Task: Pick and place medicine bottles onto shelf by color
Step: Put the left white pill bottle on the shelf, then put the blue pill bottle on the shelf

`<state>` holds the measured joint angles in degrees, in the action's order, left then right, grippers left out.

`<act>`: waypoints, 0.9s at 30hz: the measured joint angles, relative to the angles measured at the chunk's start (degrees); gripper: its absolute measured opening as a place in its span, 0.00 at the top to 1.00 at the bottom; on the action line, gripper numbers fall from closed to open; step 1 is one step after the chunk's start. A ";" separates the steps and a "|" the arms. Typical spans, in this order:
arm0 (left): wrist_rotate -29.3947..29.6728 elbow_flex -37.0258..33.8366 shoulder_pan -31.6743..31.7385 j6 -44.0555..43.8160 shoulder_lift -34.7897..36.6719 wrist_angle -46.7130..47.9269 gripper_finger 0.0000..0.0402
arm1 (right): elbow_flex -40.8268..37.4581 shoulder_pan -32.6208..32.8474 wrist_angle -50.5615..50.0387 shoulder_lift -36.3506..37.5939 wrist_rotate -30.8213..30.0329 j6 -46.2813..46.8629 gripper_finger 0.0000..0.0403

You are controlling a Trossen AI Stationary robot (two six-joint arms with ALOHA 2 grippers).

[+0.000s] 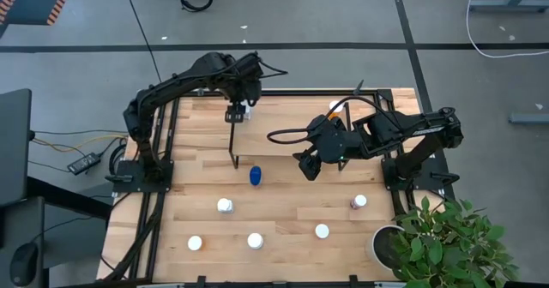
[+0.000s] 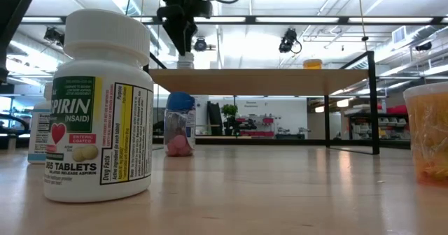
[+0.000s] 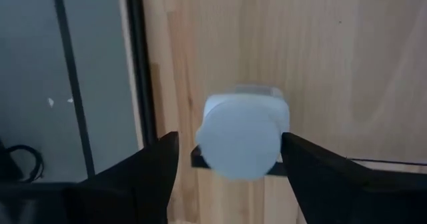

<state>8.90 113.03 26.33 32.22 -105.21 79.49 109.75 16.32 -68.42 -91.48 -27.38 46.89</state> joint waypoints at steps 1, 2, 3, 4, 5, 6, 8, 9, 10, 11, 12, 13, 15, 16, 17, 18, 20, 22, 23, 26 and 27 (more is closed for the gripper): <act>0.10 0.00 -0.15 -0.29 0.41 0.03 0.32 | 0.00 -0.02 0.00 0.00 0.00 0.00 0.20; 0.14 0.00 -0.25 -0.71 0.76 0.12 0.31 | 0.00 0.00 0.00 0.00 0.00 0.00 0.20; 0.12 0.00 -0.48 -1.28 1.05 0.08 0.30 | 0.00 0.00 0.00 0.00 0.00 0.00 0.20; 0.14 0.00 -0.84 -1.57 1.49 0.02 0.30 | 0.00 -0.02 0.00 0.00 0.00 0.00 0.20; 0.12 0.00 -1.19 -1.58 1.85 0.05 0.29 | 0.00 -0.02 0.00 0.00 0.00 -0.06 0.20; 0.12 0.00 -1.66 -1.61 2.19 0.04 0.29 | 0.00 -0.01 -0.02 0.00 0.00 -0.20 0.20; 0.11 0.00 -2.59 -2.04 2.87 0.16 0.28 | 0.00 -0.01 -0.01 0.00 0.00 -0.46 0.20; 0.12 0.00 -3.24 -2.80 3.09 0.17 0.28 | 0.00 -0.02 -0.02 0.00 0.00 -0.62 0.20; 0.12 0.00 -3.85 -3.37 3.40 0.25 0.27 | 0.00 -0.02 -0.02 0.00 0.00 -0.79 0.20; 0.10 0.00 -4.37 -4.33 3.69 0.54 0.27 | 0.00 -0.02 -0.02 0.00 0.00 -0.83 0.20; 0.18 0.00 -5.20 -5.23 4.10 0.63 0.27 | 0.00 -0.02 -0.04 0.00 0.00 -0.89 0.20; 0.26 0.00 -5.86 -6.56 4.55 0.65 0.27 | 0.00 -0.02 -0.07 0.00 0.00 -0.90 0.20; 0.32 0.00 -7.54 -9.52 5.58 1.15 0.26 | 0.00 -0.01 -0.13 0.00 0.00 -0.90 0.20; 0.32 0.00 -8.38 -11.19 6.17 1.42 0.26 | 0.00 0.00 -0.15 0.00 0.00 -0.84 0.20; 0.34 0.00 -9.40 -13.25 6.60 1.52 0.25 | 0.00 -0.01 -0.17 0.00 0.00 -0.63 0.20; 0.34 0.00 -10.40 -15.42 7.28 1.55 0.25 | 0.00 0.00 -0.17 0.00 0.00 -0.23 0.20; 0.34 0.00 -12.26 -20.16 8.38 2.13 0.26 | 0.00 0.00 -0.22 0.00 0.00 0.65 0.20; 0.24 0.00 -14.07 -25.46 9.89 2.14 0.26 | 0.00 0.00 -0.48 0.00 -0.02 1.90 0.20; 0.22 0.00 -14.93 -28.00 10.64 2.10 0.27 | 0.00 -0.02 -0.75 0.00 0.00 2.61 0.20; 0.32 0.00 -17.47 -35.15 13.10 1.11 0.29 | 0.00 -0.06 -2.06 -0.08 0.00 5.71 0.20; 0.30 0.00 -18.32 -37.45 14.03 0.47 0.30 | 0.02 -0.05 -2.33 -0.41 0.01 6.83 0.20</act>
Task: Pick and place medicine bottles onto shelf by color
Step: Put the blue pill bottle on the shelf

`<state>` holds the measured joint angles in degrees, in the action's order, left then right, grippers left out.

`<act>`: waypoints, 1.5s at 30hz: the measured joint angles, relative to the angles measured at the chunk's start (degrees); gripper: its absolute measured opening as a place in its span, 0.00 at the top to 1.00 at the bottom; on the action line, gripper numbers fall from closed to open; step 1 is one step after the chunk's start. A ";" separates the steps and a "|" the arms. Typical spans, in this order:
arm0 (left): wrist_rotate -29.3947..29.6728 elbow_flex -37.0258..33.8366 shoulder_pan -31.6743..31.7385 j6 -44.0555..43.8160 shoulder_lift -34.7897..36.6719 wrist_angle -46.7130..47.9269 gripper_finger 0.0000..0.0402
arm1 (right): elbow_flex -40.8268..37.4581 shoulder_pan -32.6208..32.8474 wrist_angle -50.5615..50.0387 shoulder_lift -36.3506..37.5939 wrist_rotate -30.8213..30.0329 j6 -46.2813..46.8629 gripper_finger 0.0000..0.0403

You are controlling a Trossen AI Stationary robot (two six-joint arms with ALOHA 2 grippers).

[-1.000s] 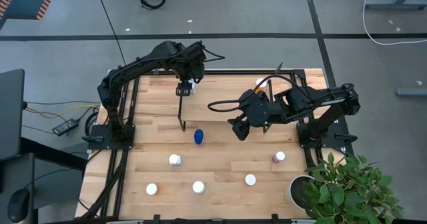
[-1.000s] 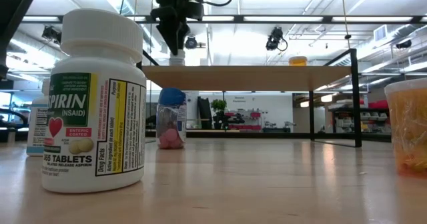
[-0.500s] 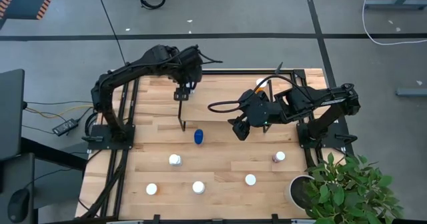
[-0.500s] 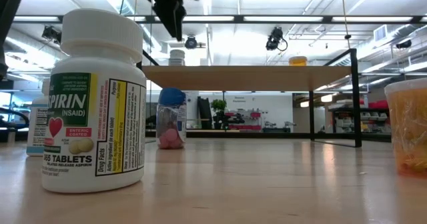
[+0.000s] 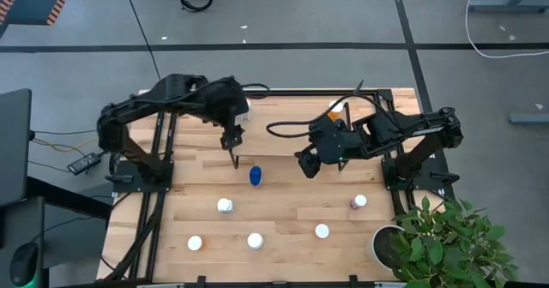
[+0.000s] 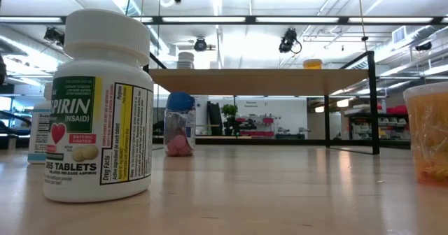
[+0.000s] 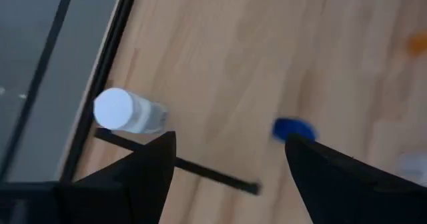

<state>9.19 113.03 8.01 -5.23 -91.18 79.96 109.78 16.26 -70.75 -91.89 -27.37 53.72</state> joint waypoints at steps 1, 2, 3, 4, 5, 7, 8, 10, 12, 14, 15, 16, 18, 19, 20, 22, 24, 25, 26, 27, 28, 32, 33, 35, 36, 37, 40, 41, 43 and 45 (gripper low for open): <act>0.03 0.00 -0.82 -2.44 1.08 -0.96 0.30 | 0.00 0.00 -0.14 -0.18 0.27 0.86 0.20; 0.00 0.00 -1.61 -4.75 2.12 -2.02 0.31 | 0.00 0.01 -0.63 -0.56 1.04 1.56 0.20; 0.04 0.00 -2.54 -6.65 3.26 -3.43 0.32 | 0.02 0.01 -0.99 -1.58 2.03 2.37 0.20; 0.02 0.00 -3.42 -8.10 4.41 -5.05 0.33 | 0.04 0.01 -0.85 -2.13 3.02 3.54 0.20; 0.05 0.00 -4.26 -9.30 5.47 -6.71 0.34 | -0.04 0.02 -1.23 -2.95 3.80 4.72 0.20; 1.00 0.04 -6.01 -11.08 7.29 -10.72 0.36 | -0.05 0.05 -1.68 -4.93 5.22 7.34 0.20; 1.82 0.00 -6.87 -11.72 8.23 -11.73 0.38 | -0.07 0.11 -1.69 -5.97 6.05 8.67 0.20; 3.52 0.04 -8.35 -12.20 9.24 -13.19 0.40 | -0.03 0.16 -1.28 -7.84 8.01 11.41 0.20; 4.78 0.00 -9.72 -12.28 10.23 -13.26 0.42 | -0.04 0.40 -0.57 -9.84 9.68 13.86 0.20; 5.59 0.00 -10.92 -12.31 10.44 -13.32 0.44 | -0.06 0.87 1.17 -11.42 10.13 16.40 0.20; 5.64 0.01 -11.41 -12.29 10.47 -13.15 0.45 | -0.05 1.04 2.40 -11.98 10.15 17.42 0.20; 5.70 -0.02 -11.97 -12.26 10.49 -12.41 0.46 | -0.04 1.24 3.69 -12.58 10.11 18.56 0.20; 5.75 -0.07 -12.98 -12.09 10.59 -11.34 0.48 | -0.04 1.57 6.63 -13.70 10.02 20.97 0.20; 5.82 -0.04 -13.64 -11.58 10.69 -10.80 0.48 | -0.04 1.66 7.76 -14.49 9.90 22.05 0.20; 5.86 -0.04 -14.35 -10.57 10.76 -10.02 0.49 | -0.04 1.67 8.98 -15.26 9.90 23.13 0.20; 5.83 -0.24 -16.06 -8.20 11.33 -9.15 0.50 | -0.04 1.69 10.17 -17.29 10.10 25.35 0.20; 5.73 -1.74 -17.29 -5.61 13.22 -10.49 0.51 | -0.04 1.65 11.60 -19.51 10.64 28.14 0.20; 5.58 -3.06 -17.67 -4.57 14.61 -11.42 0.52 | -0.04 1.65 12.87 -20.70 10.96 29.83 0.20; 5.21 -4.84 -17.81 -4.15 16.38 -13.13 0.52 | -0.04 1.67 14.16 -21.75 11.28 31.57 0.20; 4.97 -7.08 -17.86 -3.63 18.39 -15.16 0.52 | -0.04 1.63 15.79 -22.83 11.59 33.05 0.20; 4.41 -9.87 -17.87 -3.45 20.44 -17.43 0.53 | -0.04 1.44 17.48 -23.76 11.64 34.44 0.20; 1.52 -22.84 -17.73 -4.54 30.00 -30.98 0.53 | -0.04 0.44 20.57 -26.65 11.66 39.38 0.20; 0.59 -25.98 -17.77 -4.87 32.28 -34.31 0.53 | -0.04 0.08 20.60 -27.25 11.66 40.29 0.20; -1.37 -31.17 -17.77 -6.99 36.19 -39.93 0.53 | -0.04 -0.64 20.34 -28.28 11.63 41.94 0.20; -2.18 -33.28 -17.82 -8.67 37.51 -41.54 0.53 | -0.04 -1.10 20.29 -28.72 11.62 42.37 0.20; -2.65 -34.96 -17.90 -9.98 38.72 -42.21 0.53 | -0.04 -1.55 20.32 -29.17 11.62 42.54 0.20; -3.01 -37.91 -17.92 -11.02 40.94 -42.25 0.53 | -0.04 -2.88 20.48 -30.26 11.02 42.32 0.20; -3.07 -38.36 -17.92 -11.03 41.40 -42.09 0.53 | -0.04 -3.38 20.80 -30.51 10.63 42.02 0.20; -3.06 -38.62 -17.91 -11.05 42.07 -41.95 0.53 | -0.04 -4.22 20.71 -30.60 9.83 41.00 0.20; -3.06 -38.62 -17.90 -11.07 42.29 -42.44 0.53 | -0.04 -5.00 20.87 -30.55 8.57 40.24 0.20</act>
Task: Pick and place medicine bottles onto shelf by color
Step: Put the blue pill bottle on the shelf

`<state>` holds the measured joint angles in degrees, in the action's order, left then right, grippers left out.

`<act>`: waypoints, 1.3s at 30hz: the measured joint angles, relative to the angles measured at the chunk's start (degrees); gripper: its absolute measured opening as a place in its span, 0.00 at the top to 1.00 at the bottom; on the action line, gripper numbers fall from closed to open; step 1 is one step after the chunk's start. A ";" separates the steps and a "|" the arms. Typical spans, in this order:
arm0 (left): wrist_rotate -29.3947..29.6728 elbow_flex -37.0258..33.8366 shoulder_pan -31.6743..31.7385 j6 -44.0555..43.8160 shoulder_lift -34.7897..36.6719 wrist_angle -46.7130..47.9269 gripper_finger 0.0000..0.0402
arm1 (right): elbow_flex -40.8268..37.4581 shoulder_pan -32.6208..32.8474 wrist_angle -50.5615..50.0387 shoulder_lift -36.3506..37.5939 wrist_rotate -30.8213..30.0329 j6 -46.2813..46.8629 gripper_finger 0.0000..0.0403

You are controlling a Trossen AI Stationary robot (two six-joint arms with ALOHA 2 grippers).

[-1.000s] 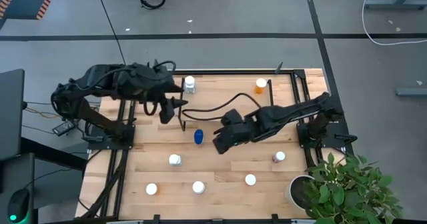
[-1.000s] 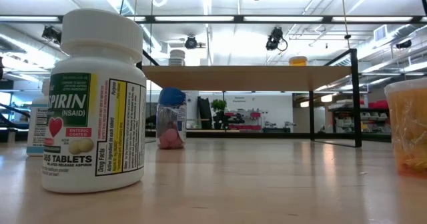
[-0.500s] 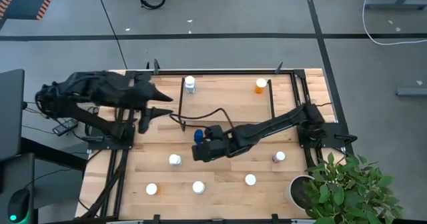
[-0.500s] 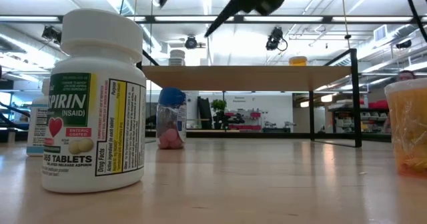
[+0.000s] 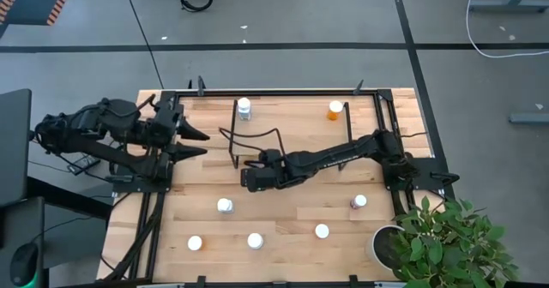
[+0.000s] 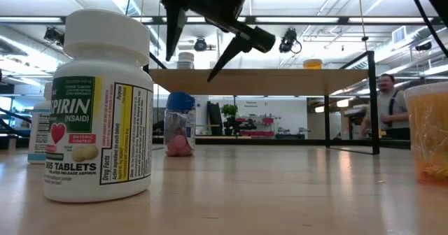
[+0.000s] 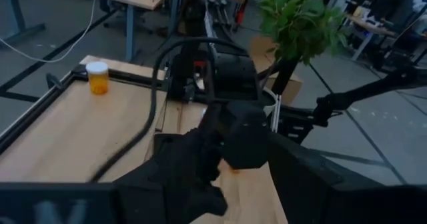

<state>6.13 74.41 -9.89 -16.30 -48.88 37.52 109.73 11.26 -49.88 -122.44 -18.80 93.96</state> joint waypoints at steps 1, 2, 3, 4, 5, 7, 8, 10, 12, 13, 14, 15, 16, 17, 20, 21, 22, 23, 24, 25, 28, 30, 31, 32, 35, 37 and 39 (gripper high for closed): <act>0.00 0.00 0.00 -0.02 0.00 -0.10 0.53 | 0.00 -0.38 0.00 0.01 -0.62 -0.54 0.20; 0.00 0.00 0.00 -0.02 -0.06 -0.11 0.53 | 0.00 -0.76 -0.03 0.01 -0.96 -1.20 0.20; 0.00 0.00 0.00 -0.01 -0.10 0.01 0.53 | 0.00 -1.19 -0.03 0.01 -1.01 -1.82 0.20; 0.00 0.00 0.00 0.03 -0.11 0.23 0.53 | 0.00 -1.53 0.12 0.01 -0.84 -2.40 0.20; 0.00 0.00 0.00 0.20 -0.11 0.38 0.53 | 0.00 -1.80 0.49 0.01 -0.27 -2.82 0.20; -0.42 0.00 0.00 0.50 -0.13 0.49 0.54 | 0.00 -2.05 1.05 -0.24 0.64 -3.05 0.20; -0.79 0.00 0.00 0.61 -0.17 0.54 0.54 | 0.04 -2.03 1.40 -0.49 0.64 -3.01 0.20; -1.08 0.00 0.00 0.55 -0.21 0.61 0.54 | 0.00 -1.96 1.14 -0.78 0.63 -3.04 0.20; -1.10 0.00 0.00 0.16 -0.17 0.71 0.53 | 0.00 -1.97 1.27 -0.77 0.61 -3.09 0.20; -1.09 0.00 0.00 0.14 -0.14 0.84 0.53 | 0.08 -1.98 1.42 -0.98 0.51 -3.13 0.20; -1.09 0.00 0.00 0.16 -0.13 0.95 0.53 | 0.20 -2.00 1.75 -1.46 0.50 -3.25 0.20; -1.09 0.00 0.00 0.18 -0.15 0.89 0.53 | 0.13 -2.10 1.92 -1.82 0.71 -3.39 0.20; -1.09 0.00 0.00 0.24 -0.17 0.95 0.53 | -0.05 -2.18 1.51 -2.18 0.87 -3.66 0.20; -1.09 0.00 0.00 0.27 -0.17 0.94 0.53 | -0.06 -2.18 1.84 -2.85 0.89 -3.89 0.20; -1.09 0.00 0.00 0.32 -0.22 1.12 0.53 | -0.02 -2.17 3.86 -3.75 2.17 -4.18 0.20; -1.09 0.02 0.00 0.35 -0.20 1.24 0.53 | 0.00 -2.16 5.08 -4.14 2.20 -4.15 0.20; -1.09 0.02 0.00 0.38 -0.20 1.44 0.53 | 0.02 -2.17 5.97 -4.38 2.22 -4.12 0.20; -1.09 0.02 0.01 0.36 -0.20 1.63 0.53 | 0.01 -2.19 5.52 -4.52 2.16 -4.15 0.20; -1.09 0.02 0.00 0.36 -0.20 1.68 0.53 | -0.02 -2.24 5.18 -4.54 1.78 -4.17 0.20; -1.09 0.02 0.00 0.37 -0.17 1.74 0.53 | -0.01 -2.33 5.29 -4.51 1.11 -3.95 0.20; -1.09 0.02 0.01 0.37 -0.20 1.97 0.54 | 0.07 -2.74 4.14 -4.34 0.25 -4.05 0.20; -1.09 0.02 0.00 0.38 -0.20 2.26 0.54 | 0.07 -3.05 3.85 -4.38 0.51 -4.33 0.20; -1.09 0.02 0.00 0.38 -0.20 2.22 0.54 | 0.04 -3.05 3.72 -4.38 0.49 -4.38 0.20; -1.09 0.02 0.00 0.38 -0.20 2.22 0.54 | 0.04 -3.05 3.78 -4.38 0.49 -4.37 0.20; -1.09 0.02 0.00 0.37 -0.20 2.25 0.54 | 0.02 -2.99 3.64 -4.38 0.28 -4.38 0.20; -1.09 0.02 0.00 0.36 -0.20 2.27 0.55 | 0.02 -2.99 3.68 -4.38 0.16 -4.38 0.20; -1.08 0.02 0.00 0.38 -0.20 2.29 0.55 | 0.02 -3.03 3.57 -4.40 0.05 -4.38 0.20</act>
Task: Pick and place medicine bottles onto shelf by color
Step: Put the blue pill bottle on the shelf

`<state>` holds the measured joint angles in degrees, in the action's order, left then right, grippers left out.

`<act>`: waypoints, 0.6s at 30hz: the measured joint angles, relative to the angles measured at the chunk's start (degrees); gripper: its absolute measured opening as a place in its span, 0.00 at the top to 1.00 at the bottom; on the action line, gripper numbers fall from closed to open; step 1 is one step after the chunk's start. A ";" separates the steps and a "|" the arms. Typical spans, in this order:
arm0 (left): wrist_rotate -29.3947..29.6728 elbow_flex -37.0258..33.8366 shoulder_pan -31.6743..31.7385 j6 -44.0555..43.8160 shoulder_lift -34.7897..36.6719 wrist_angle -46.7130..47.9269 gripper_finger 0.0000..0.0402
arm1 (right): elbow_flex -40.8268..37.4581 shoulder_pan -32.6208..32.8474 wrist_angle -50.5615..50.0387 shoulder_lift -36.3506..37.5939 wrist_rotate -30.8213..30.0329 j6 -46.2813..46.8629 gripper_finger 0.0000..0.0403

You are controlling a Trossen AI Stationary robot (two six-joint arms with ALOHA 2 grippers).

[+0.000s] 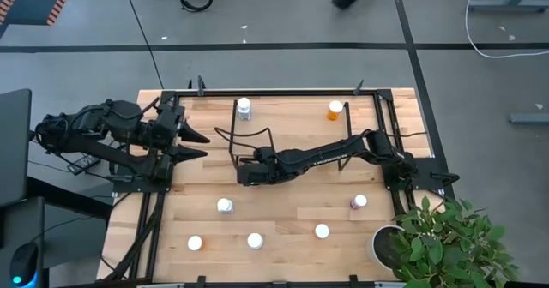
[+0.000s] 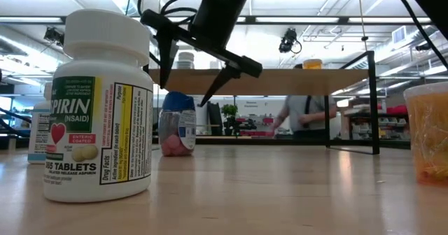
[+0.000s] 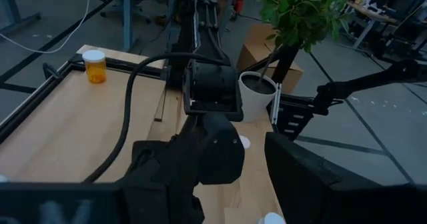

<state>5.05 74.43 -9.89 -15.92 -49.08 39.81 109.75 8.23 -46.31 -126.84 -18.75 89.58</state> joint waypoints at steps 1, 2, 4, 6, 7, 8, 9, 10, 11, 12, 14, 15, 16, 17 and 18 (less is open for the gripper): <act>-0.01 0.00 0.00 0.00 0.00 0.00 0.55 | 0.01 0.00 -0.09 -0.22 -0.06 0.00 0.20; 0.01 0.00 0.00 0.00 0.00 0.00 0.56 | 0.06 0.00 -0.04 -0.58 0.01 0.00 0.20; 0.01 0.00 0.01 0.00 0.00 0.00 0.56 | -0.07 0.00 -0.54 -1.04 1.13 -0.10 0.20; 0.01 0.00 0.00 0.00 0.00 0.00 0.56 | -0.02 0.04 0.29 -1.85 1.38 0.16 0.20; 0.01 0.00 0.02 0.00 0.00 0.00 0.56 | 0.00 0.04 0.51 -2.08 1.71 0.54 0.20; 0.01 0.00 0.00 0.00 0.00 0.05 0.56 | -0.04 0.02 0.12 -2.18 1.96 0.66 0.20; -0.01 0.00 0.00 -0.02 0.00 0.09 0.56 | -0.07 0.02 0.22 -2.29 2.00 0.68 0.20; 0.01 0.00 0.02 -0.06 0.00 0.23 0.56 | 0.02 0.04 0.64 -2.57 1.94 0.85 0.20; 0.01 0.00 0.02 -0.21 0.00 0.46 0.56 | 0.07 0.02 0.89 -2.72 1.94 1.13 0.20; 0.01 0.00 0.01 -0.26 0.00 0.55 0.56 | 0.02 0.02 0.61 -2.88 1.94 1.28 0.20; 0.01 0.00 0.01 -0.27 0.00 0.80 0.56 | -0.04 0.04 0.70 -2.93 1.92 1.28 0.20; 0.01 0.00 0.01 -0.31 0.00 1.01 0.56 | -0.02 0.04 0.85 -2.93 1.93 1.33 0.20; 0.00 0.00 0.00 -0.35 0.00 1.18 0.56 | -0.02 0.04 0.78 -2.91 1.95 1.40 0.20; 0.01 0.00 0.01 -0.36 0.00 1.36 0.56 | -0.02 0.04 0.70 -2.91 1.95 1.38 0.20; 0.01 0.00 0.00 -0.37 0.00 1.56 0.56 | -0.02 0.02 0.66 -2.91 1.93 1.35 0.20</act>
<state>5.06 74.43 -9.89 -16.29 -49.08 41.37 109.73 8.25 -45.65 -129.75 -16.82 90.93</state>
